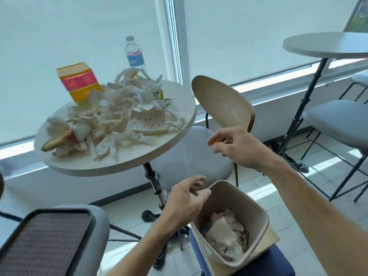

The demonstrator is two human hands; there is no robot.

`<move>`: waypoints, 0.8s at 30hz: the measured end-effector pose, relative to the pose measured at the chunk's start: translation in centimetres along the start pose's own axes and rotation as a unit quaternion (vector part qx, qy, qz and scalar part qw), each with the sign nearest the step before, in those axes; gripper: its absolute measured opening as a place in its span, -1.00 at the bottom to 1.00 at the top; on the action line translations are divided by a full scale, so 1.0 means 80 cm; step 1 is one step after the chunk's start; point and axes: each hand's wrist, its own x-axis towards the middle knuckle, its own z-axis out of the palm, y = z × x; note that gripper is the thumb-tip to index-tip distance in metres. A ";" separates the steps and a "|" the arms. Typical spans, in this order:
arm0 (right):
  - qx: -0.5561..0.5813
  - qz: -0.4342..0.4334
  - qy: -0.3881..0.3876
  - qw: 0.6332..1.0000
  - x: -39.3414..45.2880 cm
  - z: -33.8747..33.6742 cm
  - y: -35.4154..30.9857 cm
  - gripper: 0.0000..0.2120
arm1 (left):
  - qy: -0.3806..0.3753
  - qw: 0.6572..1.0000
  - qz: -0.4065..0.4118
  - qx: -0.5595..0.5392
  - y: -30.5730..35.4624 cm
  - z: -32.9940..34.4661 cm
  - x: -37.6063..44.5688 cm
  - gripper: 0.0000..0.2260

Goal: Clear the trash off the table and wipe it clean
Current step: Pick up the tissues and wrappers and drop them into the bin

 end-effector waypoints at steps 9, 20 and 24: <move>-0.039 -0.128 -0.004 0.991 0.036 0.076 -0.100 -0.87 | 0.130 0.987 0.095 -0.032 0.057 -0.162 -0.024 -0.89; -0.342 -0.166 0.035 0.924 0.085 0.176 -0.166 -0.65 | 0.235 0.969 0.065 -0.024 0.020 -0.288 -0.018 -0.94; -0.330 -0.148 0.055 0.931 0.094 0.186 -0.165 -0.77 | 0.215 0.974 0.063 -0.015 0.004 -0.301 -0.011 -0.90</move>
